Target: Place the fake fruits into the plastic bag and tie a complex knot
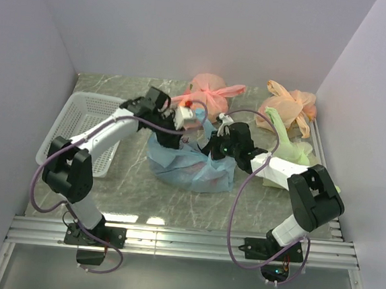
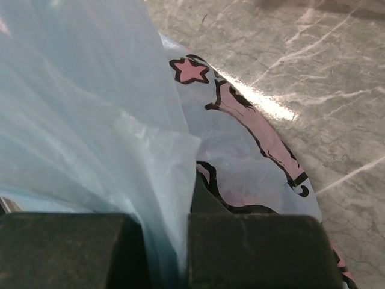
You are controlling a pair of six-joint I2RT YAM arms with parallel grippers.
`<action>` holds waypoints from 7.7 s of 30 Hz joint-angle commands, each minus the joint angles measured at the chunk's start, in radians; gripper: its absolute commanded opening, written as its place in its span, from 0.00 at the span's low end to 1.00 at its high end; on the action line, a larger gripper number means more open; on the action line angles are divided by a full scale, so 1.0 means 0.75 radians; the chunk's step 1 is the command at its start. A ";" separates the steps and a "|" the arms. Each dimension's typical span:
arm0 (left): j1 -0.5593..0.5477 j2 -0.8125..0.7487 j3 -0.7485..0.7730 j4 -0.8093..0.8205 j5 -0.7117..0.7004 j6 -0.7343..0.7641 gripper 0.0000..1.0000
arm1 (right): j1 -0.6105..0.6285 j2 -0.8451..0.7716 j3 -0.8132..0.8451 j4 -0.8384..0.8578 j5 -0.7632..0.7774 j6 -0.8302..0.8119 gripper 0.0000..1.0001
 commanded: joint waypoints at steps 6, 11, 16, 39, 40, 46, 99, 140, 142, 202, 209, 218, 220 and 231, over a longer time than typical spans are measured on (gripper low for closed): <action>0.213 -0.234 0.471 -0.220 0.224 -0.349 0.83 | -0.006 -0.005 0.089 -0.114 -0.051 -0.143 0.00; 0.274 -0.430 0.314 -0.342 0.176 -0.446 0.96 | -0.006 -0.017 0.116 -0.153 -0.075 -0.184 0.00; 0.281 -0.608 0.052 -0.253 0.094 -0.564 0.99 | -0.006 -0.054 0.142 -0.187 -0.128 -0.180 0.10; 0.432 -0.686 -0.034 -0.252 0.053 -0.546 0.99 | -0.127 -0.279 0.314 -0.510 -0.175 -0.096 0.85; 0.444 -0.695 -0.034 -0.289 0.061 -0.534 0.99 | -0.135 -0.299 0.318 -0.523 -0.177 -0.102 0.86; 0.501 -0.782 -0.092 -0.381 0.075 -0.466 0.99 | -0.153 -0.420 0.322 -0.568 -0.190 -0.161 0.91; 0.498 -0.484 -0.071 0.382 0.360 -0.993 0.00 | 0.383 0.304 0.429 0.029 -0.345 -0.407 0.45; 0.450 -0.429 -0.701 1.183 0.767 -1.014 0.78 | 0.264 0.230 0.427 0.171 -0.678 -0.151 0.00; 0.442 -0.408 -0.705 1.234 0.766 -1.061 0.74 | 0.262 0.226 0.425 0.171 -0.686 -0.153 0.00; 0.375 -0.333 -0.460 0.919 0.703 -0.898 0.01 | -0.259 0.110 0.294 -0.244 -0.306 0.546 0.87; 0.375 -0.333 -0.452 0.911 0.715 -0.888 0.01 | -0.300 0.042 0.331 -0.414 -0.394 0.544 0.89; 0.375 -0.324 -0.437 0.881 0.726 -0.896 0.01 | -0.343 0.136 0.310 -0.388 -0.586 0.597 0.96; 0.375 -0.316 -0.435 0.883 0.728 -0.906 0.00 | -0.343 0.177 0.314 -0.333 -0.607 0.622 0.96; 0.328 -0.280 -0.303 0.617 0.734 -0.677 0.01 | -0.341 0.183 0.457 -0.252 -0.658 0.431 0.12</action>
